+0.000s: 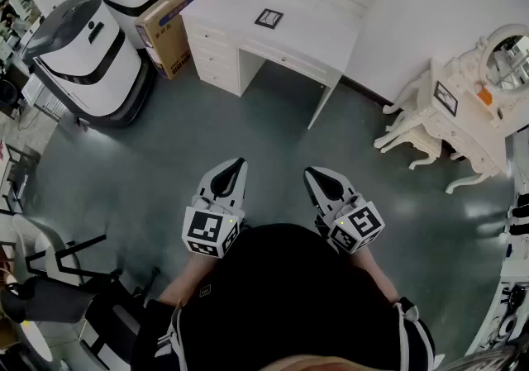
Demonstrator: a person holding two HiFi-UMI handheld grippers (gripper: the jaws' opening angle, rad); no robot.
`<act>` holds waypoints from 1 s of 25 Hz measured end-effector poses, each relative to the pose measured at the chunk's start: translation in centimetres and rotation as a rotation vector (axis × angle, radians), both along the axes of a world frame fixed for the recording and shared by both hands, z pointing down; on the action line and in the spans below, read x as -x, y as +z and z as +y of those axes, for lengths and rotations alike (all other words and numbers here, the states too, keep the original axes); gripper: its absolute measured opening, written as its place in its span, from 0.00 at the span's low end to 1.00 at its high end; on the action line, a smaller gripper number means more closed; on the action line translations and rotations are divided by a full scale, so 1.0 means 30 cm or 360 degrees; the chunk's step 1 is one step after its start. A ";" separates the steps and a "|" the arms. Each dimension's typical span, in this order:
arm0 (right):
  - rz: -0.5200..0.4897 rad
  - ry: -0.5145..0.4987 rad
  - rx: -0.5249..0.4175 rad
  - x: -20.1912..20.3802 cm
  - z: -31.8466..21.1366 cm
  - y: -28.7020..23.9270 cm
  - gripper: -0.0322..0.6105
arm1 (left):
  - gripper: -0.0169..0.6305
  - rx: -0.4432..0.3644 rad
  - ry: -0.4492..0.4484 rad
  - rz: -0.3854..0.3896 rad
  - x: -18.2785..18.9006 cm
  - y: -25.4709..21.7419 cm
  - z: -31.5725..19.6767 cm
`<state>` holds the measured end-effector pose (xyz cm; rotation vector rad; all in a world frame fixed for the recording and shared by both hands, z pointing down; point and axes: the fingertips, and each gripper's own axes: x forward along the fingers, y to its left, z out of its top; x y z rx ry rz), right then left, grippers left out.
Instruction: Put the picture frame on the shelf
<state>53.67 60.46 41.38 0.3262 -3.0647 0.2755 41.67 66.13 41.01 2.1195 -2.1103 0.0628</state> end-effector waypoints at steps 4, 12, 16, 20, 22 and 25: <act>0.0002 -0.0010 -0.0006 0.003 0.003 0.002 0.08 | 0.04 0.0004 -0.0009 0.0008 0.003 0.004 0.007; -0.0005 -0.0046 0.0003 0.072 0.031 -0.001 0.08 | 0.04 0.0006 -0.0051 0.0024 0.056 0.007 0.056; -0.0019 -0.0117 0.0044 0.166 0.094 0.001 0.08 | 0.04 -0.0005 -0.0085 0.0044 0.130 0.009 0.118; -0.0049 -0.0187 0.0114 0.264 0.183 0.016 0.08 | 0.04 -0.0102 -0.0092 0.0105 0.207 -0.006 0.193; -0.0036 -0.0218 0.0121 0.303 0.217 0.028 0.08 | 0.04 -0.0151 -0.0085 0.0145 0.241 -0.013 0.219; -0.0015 -0.0235 0.0138 0.343 0.232 0.037 0.08 | 0.04 -0.0214 -0.0087 0.0162 0.279 -0.023 0.241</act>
